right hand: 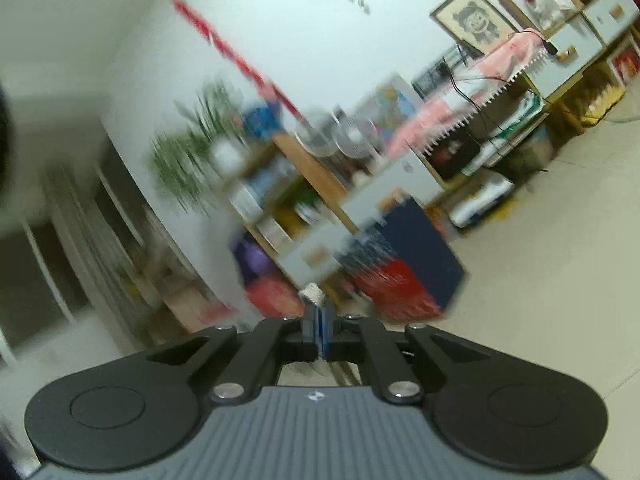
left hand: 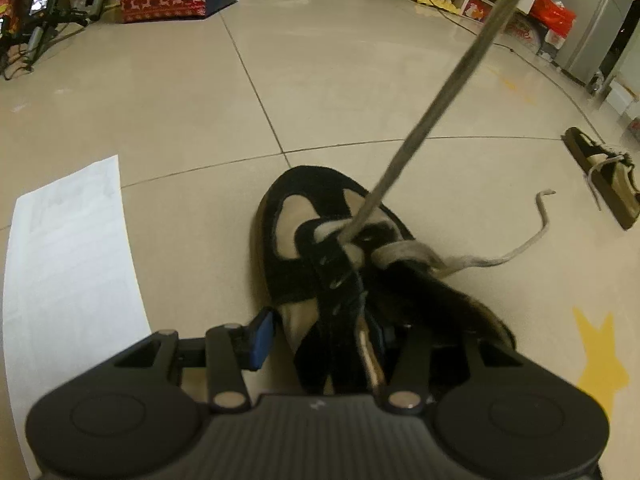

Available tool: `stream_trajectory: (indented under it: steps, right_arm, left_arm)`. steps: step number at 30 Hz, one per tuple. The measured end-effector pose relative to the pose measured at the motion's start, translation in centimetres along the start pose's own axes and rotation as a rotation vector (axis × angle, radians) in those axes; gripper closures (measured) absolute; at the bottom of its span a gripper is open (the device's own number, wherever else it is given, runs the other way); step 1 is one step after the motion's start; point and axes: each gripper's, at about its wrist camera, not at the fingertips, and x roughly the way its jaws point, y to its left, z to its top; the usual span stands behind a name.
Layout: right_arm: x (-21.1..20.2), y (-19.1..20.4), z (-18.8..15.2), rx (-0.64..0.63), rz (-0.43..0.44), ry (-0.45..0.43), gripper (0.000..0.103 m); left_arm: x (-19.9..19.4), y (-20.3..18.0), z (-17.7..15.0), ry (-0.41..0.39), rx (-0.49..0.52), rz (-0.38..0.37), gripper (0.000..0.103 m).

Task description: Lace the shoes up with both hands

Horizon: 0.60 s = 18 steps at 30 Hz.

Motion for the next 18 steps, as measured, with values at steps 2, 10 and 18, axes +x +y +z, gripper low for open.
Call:
stream_trajectory:
  steps: [2, 10, 18]
  right_arm:
    - [0.6, -0.1, 0.2, -0.016, -0.007, 0.02, 0.1]
    - [2.0, 0.6, 1.0, -0.083, 0.035, 0.076, 0.1]
    - [2.2, 4.0, 0.1, -0.188, 0.155, 0.131, 0.1]
  left_arm:
    - [-0.8, 0.4, 0.2, -0.001, 0.002, -0.011, 0.04]
    - [-8.2, -0.8, 1.3, -0.234, 0.249, 0.084, 0.022]
    - [-8.1, -4.9, 3.9, -0.332, 0.453, 0.025, 0.04]
